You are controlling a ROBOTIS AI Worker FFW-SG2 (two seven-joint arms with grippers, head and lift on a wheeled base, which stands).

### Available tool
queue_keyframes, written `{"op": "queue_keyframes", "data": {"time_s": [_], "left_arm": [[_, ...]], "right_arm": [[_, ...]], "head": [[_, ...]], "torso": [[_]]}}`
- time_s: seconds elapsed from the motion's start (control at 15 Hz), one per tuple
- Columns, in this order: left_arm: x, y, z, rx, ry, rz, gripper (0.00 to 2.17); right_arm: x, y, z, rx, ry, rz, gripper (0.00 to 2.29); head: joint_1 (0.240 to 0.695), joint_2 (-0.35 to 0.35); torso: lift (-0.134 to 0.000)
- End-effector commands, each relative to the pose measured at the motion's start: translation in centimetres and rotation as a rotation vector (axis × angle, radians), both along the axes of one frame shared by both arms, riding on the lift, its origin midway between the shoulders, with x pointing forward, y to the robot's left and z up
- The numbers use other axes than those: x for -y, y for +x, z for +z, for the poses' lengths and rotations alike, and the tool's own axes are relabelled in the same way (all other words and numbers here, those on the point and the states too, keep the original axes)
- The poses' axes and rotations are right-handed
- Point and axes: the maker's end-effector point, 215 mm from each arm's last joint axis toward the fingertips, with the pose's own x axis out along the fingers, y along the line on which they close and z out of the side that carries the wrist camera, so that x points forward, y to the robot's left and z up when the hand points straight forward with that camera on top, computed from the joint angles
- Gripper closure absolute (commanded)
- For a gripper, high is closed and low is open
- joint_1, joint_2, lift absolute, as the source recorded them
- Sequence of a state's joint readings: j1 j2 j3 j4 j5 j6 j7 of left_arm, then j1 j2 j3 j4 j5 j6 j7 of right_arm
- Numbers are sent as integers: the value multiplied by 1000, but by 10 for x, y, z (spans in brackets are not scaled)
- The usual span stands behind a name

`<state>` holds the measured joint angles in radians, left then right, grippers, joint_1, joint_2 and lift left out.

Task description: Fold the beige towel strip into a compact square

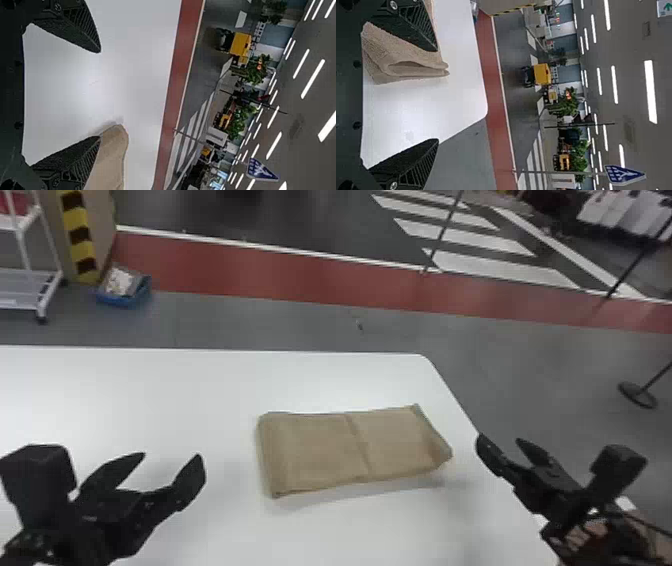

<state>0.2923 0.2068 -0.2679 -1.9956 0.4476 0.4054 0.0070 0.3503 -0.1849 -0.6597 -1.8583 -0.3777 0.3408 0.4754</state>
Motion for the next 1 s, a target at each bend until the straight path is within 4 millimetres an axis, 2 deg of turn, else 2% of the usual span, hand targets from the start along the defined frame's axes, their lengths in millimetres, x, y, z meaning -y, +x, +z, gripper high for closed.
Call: {"op": "queue_keyframes", "data": {"time_s": [0.0,0.33,0.53,0.73,0.93], "left_arm": [[15,-1,-3,1,-17,-9,218],[83,-14,-21,-21,-1,-93,343],[119,-15,-15,12,-14,-106,353],[147,-15,-11,20,-23,-135,414],[164,-14,-17,8,-22,-153,414]], "right_arm": [[3,-4,2,17,11,-4,73],[4,-21,-1,27,1,-4,90],[-2,-24,-2,30,15,6,90],[-5,-24,-2,30,18,12,90],[-5,-24,-4,28,18,11,90]], "head": [[695,-350],[695,-350],[695,-350],[695,-350],[695,-350]], "torso": [[-124],[-124],[-124],[-124],[-124]]}}
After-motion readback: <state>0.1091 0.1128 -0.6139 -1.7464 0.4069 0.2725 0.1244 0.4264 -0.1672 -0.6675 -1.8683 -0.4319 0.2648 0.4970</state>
